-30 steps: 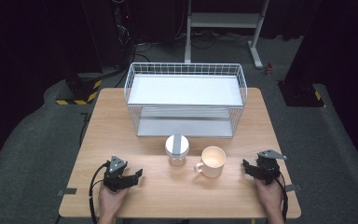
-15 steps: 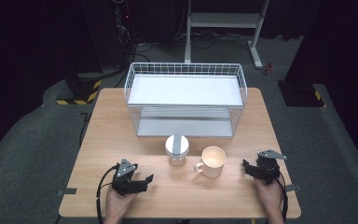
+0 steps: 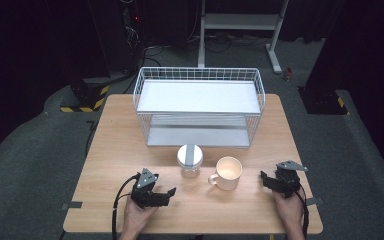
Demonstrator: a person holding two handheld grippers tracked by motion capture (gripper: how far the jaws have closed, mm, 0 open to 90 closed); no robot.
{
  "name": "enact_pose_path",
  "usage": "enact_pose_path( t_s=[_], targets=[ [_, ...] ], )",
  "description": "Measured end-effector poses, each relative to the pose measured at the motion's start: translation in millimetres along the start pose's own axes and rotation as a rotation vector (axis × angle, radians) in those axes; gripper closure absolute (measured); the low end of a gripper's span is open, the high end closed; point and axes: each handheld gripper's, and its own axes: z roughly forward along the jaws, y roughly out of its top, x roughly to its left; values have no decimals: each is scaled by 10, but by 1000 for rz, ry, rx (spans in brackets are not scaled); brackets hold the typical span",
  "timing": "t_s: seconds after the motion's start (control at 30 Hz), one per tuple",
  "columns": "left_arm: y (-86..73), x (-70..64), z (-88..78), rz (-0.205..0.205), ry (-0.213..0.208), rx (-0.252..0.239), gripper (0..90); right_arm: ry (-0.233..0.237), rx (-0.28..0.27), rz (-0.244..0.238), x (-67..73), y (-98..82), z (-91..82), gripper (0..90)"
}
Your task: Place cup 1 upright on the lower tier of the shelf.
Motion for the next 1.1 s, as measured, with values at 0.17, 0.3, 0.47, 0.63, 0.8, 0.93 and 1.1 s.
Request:
enact_pose_path(
  t_s=[0.17,0.3,0.47,0.63,0.8,0.93,1.1],
  targets=[
    [70,-32,61,9,-10,1,106,0,0,1,1,-1,-1,303],
    [147,-66,126,17,-22,5,104,0,1,1,1,-1,-2,303],
    [241,-99,210,29,-35,12,91,1,0,0,1,-1,-1,302],
    [327,-117,277,30,-39,1,84,1,1,2,3,-2,-2,302],
    [364,-119,334,24,-36,-1,75,1,0,0,1,-1,-2,302],
    [417,-149,381,40,-34,0,62,0,1,1,2,-1,-2,302],
    [478,-160,443,34,-34,-9,54,1,1,1,1,-1,-2,302]
  ],
)
